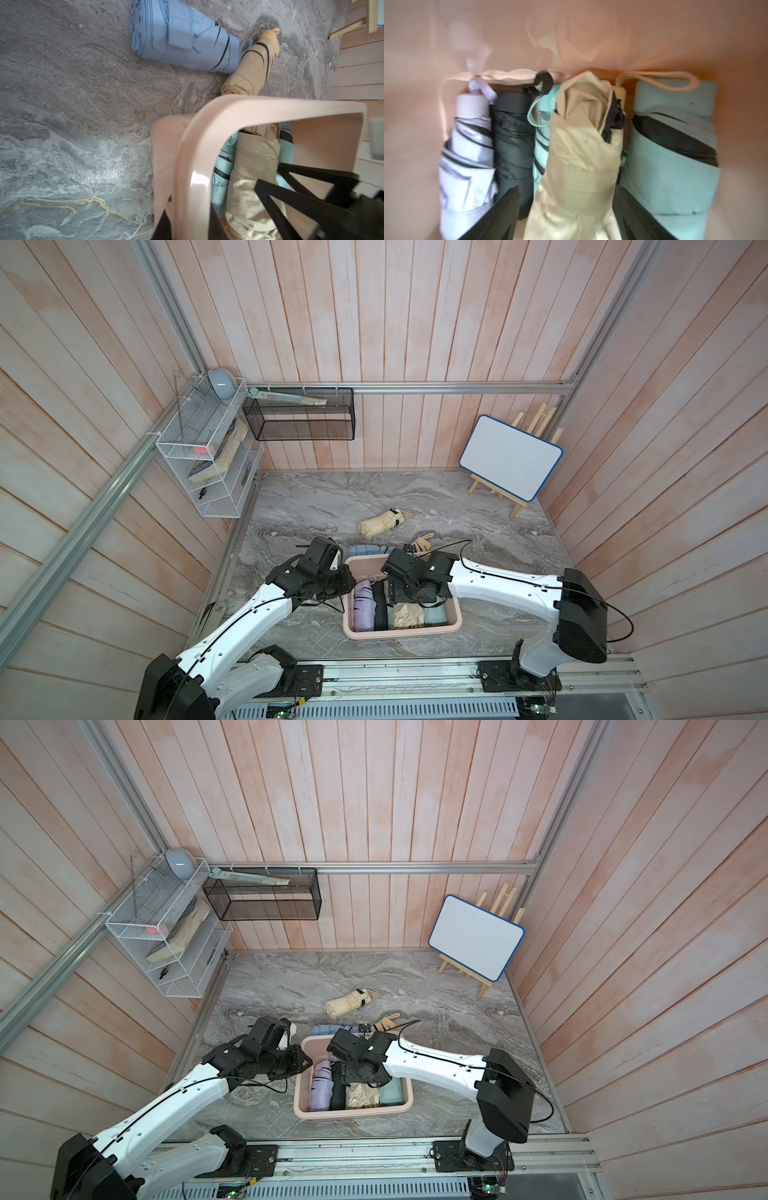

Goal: Put the umbrella into the storage box
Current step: Move the storage box to the center of the board.

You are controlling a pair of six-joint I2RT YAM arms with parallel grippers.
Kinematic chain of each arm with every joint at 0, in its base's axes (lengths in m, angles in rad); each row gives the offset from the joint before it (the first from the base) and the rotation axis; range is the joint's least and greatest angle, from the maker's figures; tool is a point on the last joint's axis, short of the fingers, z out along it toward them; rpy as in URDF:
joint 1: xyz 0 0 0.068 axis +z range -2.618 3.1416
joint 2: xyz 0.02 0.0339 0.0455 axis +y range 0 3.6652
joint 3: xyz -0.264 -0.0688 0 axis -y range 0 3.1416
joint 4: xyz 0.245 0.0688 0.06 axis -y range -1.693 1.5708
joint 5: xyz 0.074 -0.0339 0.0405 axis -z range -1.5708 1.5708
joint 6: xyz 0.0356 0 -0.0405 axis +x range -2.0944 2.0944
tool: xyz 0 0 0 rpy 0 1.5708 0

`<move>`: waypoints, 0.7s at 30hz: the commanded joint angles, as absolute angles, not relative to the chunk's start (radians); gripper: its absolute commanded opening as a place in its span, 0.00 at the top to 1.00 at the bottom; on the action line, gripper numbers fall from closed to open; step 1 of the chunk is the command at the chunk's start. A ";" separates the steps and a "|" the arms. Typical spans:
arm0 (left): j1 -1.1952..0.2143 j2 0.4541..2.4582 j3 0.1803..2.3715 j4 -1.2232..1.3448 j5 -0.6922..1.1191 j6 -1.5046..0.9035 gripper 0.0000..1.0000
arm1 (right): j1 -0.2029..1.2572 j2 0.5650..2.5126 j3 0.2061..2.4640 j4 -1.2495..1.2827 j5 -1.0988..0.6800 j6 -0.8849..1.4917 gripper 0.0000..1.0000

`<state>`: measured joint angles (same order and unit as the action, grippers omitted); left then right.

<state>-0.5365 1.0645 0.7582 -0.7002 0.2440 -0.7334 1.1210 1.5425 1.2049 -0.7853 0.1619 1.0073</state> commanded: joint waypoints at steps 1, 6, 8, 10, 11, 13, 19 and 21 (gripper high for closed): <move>-0.532 1.076 0.789 -0.701 0.218 -0.721 0.98 | 1.110 1.426 1.209 -0.693 0.192 0.969 0.21; -0.521 1.070 0.822 -0.762 0.170 -0.653 1.00 | 1.021 1.316 1.170 -0.570 0.139 0.946 0.21; -0.510 1.062 0.835 -0.793 0.149 -0.618 1.00 | 0.957 1.293 1.158 -0.549 0.113 0.949 0.22; -0.492 1.056 0.846 -0.822 0.137 -0.569 1.00 | 0.901 1.283 1.151 -0.558 0.122 0.963 0.22; -0.478 1.053 0.850 -0.835 0.138 -0.541 1.00 | 0.878 1.281 1.147 -0.567 0.135 0.976 0.22; -0.449 1.048 0.856 -0.858 0.142 -0.494 1.00 | 0.827 1.281 1.125 -0.567 0.147 1.005 0.22; -0.386 1.049 0.871 -0.874 0.149 -0.434 1.00 | 0.710 1.314 1.064 -0.507 0.111 1.118 0.21; -0.368 1.055 0.867 -0.870 0.151 -0.435 1.00 | 0.682 1.338 1.046 -0.483 0.094 1.154 0.21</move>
<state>-0.3908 1.0706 0.8223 -0.8829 0.1810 -0.4858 0.7071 1.3109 1.0668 -0.5327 0.1204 1.0809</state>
